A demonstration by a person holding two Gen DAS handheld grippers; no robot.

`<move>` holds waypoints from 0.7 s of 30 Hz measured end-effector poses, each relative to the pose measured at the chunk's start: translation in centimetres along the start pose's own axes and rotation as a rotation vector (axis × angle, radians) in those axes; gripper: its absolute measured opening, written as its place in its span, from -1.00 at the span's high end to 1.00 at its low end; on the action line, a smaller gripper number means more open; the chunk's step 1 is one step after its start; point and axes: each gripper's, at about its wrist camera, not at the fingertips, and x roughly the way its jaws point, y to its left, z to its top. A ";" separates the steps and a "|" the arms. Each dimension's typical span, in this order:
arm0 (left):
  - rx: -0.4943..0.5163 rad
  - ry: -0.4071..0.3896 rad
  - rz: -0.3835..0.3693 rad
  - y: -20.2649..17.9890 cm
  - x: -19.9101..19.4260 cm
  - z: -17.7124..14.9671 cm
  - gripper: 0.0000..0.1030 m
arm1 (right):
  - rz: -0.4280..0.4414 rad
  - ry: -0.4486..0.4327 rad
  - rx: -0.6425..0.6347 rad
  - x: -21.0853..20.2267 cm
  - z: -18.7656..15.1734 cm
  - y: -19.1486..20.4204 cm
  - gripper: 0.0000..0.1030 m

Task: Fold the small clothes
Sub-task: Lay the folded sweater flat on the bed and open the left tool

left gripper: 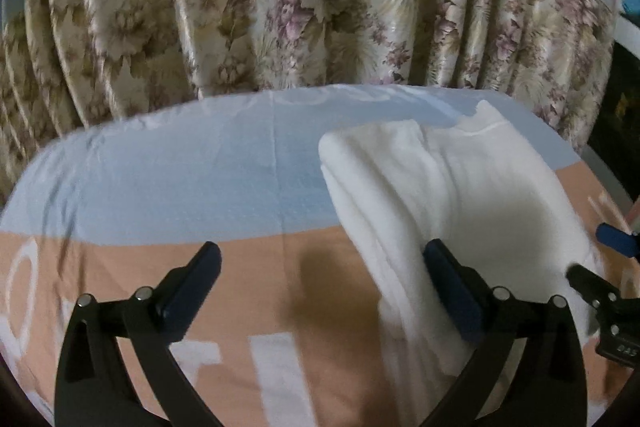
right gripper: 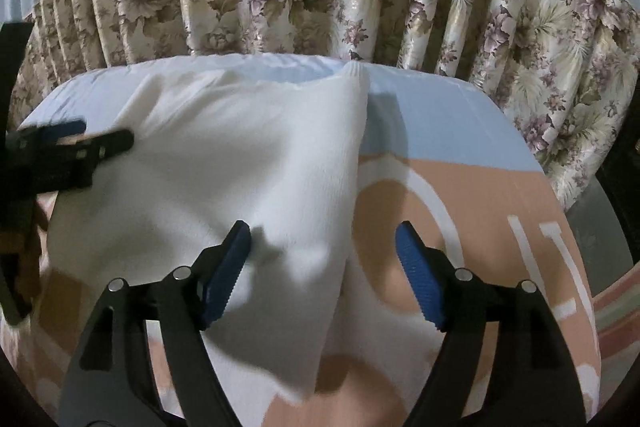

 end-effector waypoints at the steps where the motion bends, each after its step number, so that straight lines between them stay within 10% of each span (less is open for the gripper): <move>1: 0.036 -0.018 0.017 0.1 -0.2 0.1 -0.97 | 0.000 0.008 -0.009 -0.2 -0.4 0.2 -0.50; 11: 0.001 -0.015 0.143 5.7 -3.4 -0.4 -0.97 | -0.010 -0.040 0.049 -5.7 -2.9 1.5 -0.63; 21: -0.081 -0.060 0.310 9.8 -15.3 -8.9 -0.97 | -0.015 -0.123 0.045 -12.0 -3.8 4.4 -0.94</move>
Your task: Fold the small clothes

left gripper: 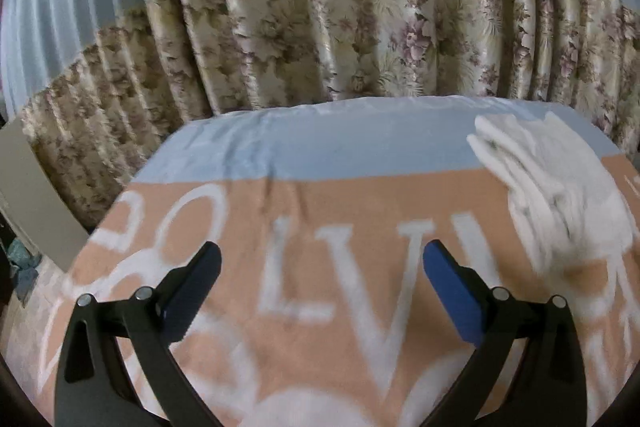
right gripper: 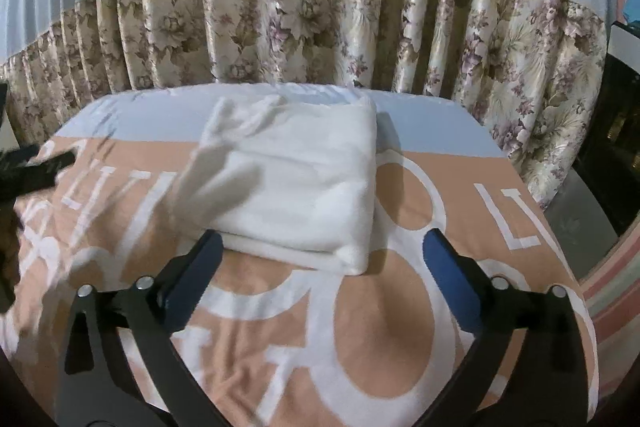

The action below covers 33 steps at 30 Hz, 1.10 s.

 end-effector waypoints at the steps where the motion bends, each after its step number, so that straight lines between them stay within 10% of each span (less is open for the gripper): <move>1: 0.000 -0.016 -0.010 0.6 -1.8 -1.1 -0.97 | -0.004 -0.008 -0.004 -0.8 0.0 0.5 -0.94; 12: -0.087 -0.072 -0.087 2.6 -11.3 -7.5 -0.97 | -0.060 -0.060 -0.024 -6.2 -2.9 3.8 -0.94; 33: -0.141 -0.086 -0.102 3.1 -13.2 -7.8 -0.97 | -0.037 -0.128 0.012 -10.2 -2.5 6.6 -0.94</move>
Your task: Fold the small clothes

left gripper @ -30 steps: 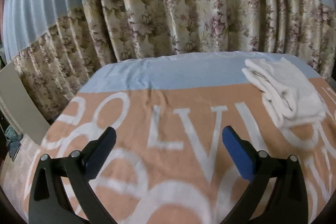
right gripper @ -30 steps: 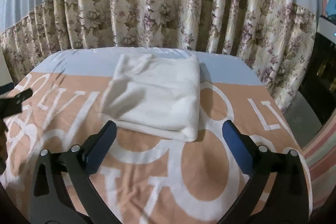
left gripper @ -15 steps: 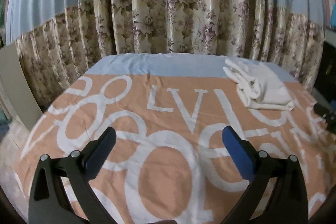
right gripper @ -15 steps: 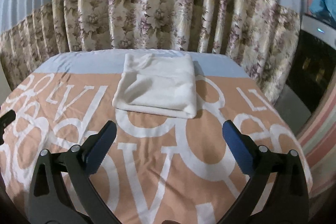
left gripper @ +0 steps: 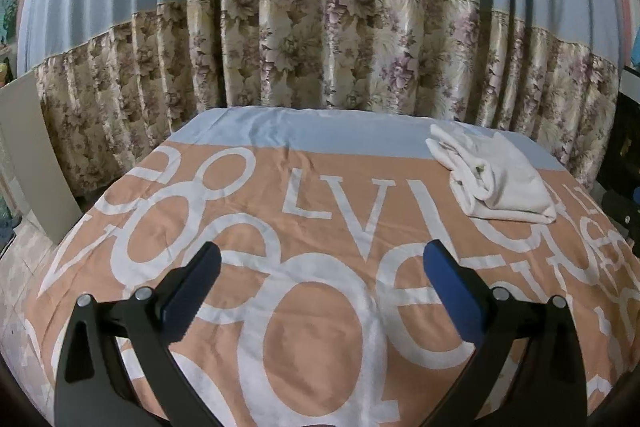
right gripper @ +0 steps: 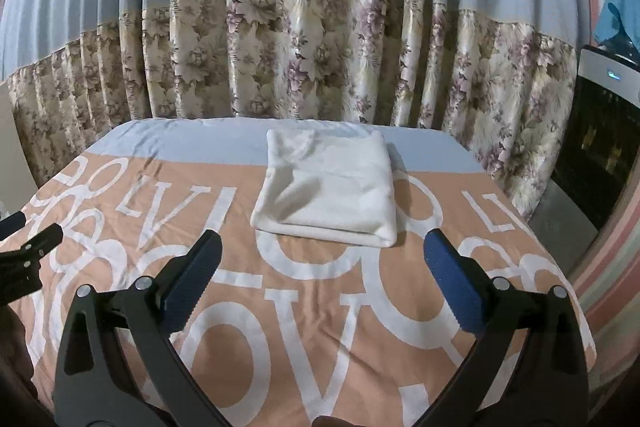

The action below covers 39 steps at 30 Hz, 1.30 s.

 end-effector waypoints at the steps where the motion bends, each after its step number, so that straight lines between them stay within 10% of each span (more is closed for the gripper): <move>1: -0.001 -0.004 0.001 0.1 -0.1 0.0 -0.97 | 0.000 -0.001 0.002 0.1 0.0 0.0 -0.94; 39: -0.021 -0.016 0.000 -0.5 -0.6 0.5 -0.97 | 0.006 0.020 0.014 0.6 -0.4 0.3 -0.94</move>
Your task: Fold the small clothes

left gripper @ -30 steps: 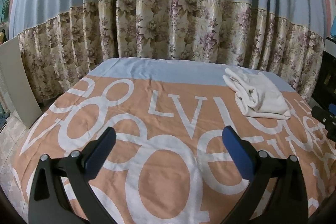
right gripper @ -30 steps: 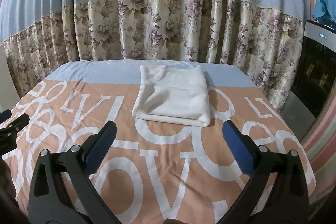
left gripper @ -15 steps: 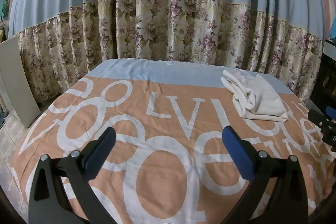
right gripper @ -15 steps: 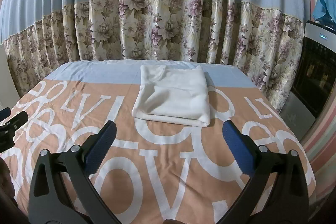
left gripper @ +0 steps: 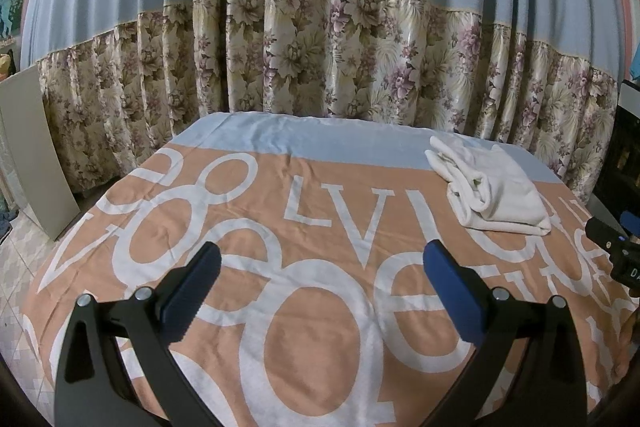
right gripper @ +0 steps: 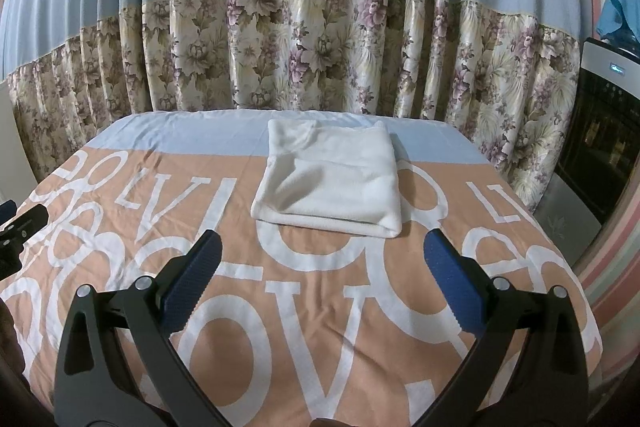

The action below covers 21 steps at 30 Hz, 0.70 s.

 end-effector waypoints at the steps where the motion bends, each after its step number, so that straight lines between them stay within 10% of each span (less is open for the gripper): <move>1: 0.002 0.000 0.002 0.0 0.0 0.0 -0.97 | -0.001 0.000 -0.001 0.0 0.0 0.0 -0.94; 21: -0.003 -0.034 0.007 -0.6 -0.3 0.1 -0.97 | 0.001 0.008 0.000 0.2 -0.1 0.0 -0.94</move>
